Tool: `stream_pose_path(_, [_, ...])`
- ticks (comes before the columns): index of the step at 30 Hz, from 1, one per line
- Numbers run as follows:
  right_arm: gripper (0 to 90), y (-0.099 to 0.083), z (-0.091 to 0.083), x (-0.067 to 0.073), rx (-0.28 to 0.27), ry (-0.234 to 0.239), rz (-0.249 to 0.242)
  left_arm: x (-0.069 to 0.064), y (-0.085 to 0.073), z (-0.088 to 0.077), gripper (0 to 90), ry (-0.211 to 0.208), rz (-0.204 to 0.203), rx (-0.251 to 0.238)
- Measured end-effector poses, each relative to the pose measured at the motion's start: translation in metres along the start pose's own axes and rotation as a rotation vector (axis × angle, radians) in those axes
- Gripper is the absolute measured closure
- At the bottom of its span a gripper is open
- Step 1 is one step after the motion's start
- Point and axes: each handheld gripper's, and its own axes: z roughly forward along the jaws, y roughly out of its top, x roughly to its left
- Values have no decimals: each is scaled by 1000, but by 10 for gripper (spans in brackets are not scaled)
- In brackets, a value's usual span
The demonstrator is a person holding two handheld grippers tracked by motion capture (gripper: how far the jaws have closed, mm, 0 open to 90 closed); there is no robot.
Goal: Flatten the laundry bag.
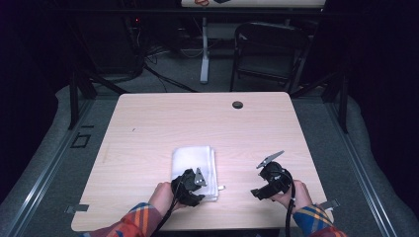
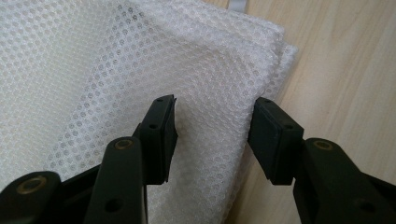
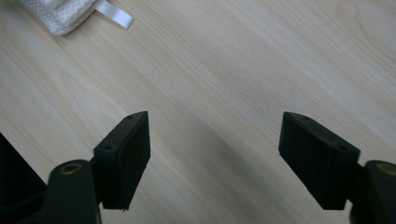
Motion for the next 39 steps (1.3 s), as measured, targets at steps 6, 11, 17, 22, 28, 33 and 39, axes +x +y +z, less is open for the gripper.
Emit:
stream_pose_path(6, [334, 1, 1, 2, 5, -3, -8, 4, -2, -1, 651, -27, -11, -12])
stream_pose_path(11, [400, 2, 2, 3, 12, -4, -18, 5, -3, -1, 738, -44, -13, -14])
stream_pose_path(17, [479, 2, 3, 5, 12, -4, -20, 6, -3, -2, 814, -51, -15, -24])
stream_pose_path(22, [532, 3, 2, 6, 7, -10, -30, 6, -4, -3, 849, -52, -6, -37])
stream_pose_path(28, [648, 5, 1, 10, -12, -19, -49, 7, -4, -5, 854, -55, -5, -47])
stream_pose_path(33, [724, 11, 3, 19, -25, -4, -77, 7, -3, -2, 660, -35, -11, -21])
stream_pose_path(39, [739, 16, 9, 26, -19, 24, -89, 6, -2, 2, 585, -17, -17, 2])
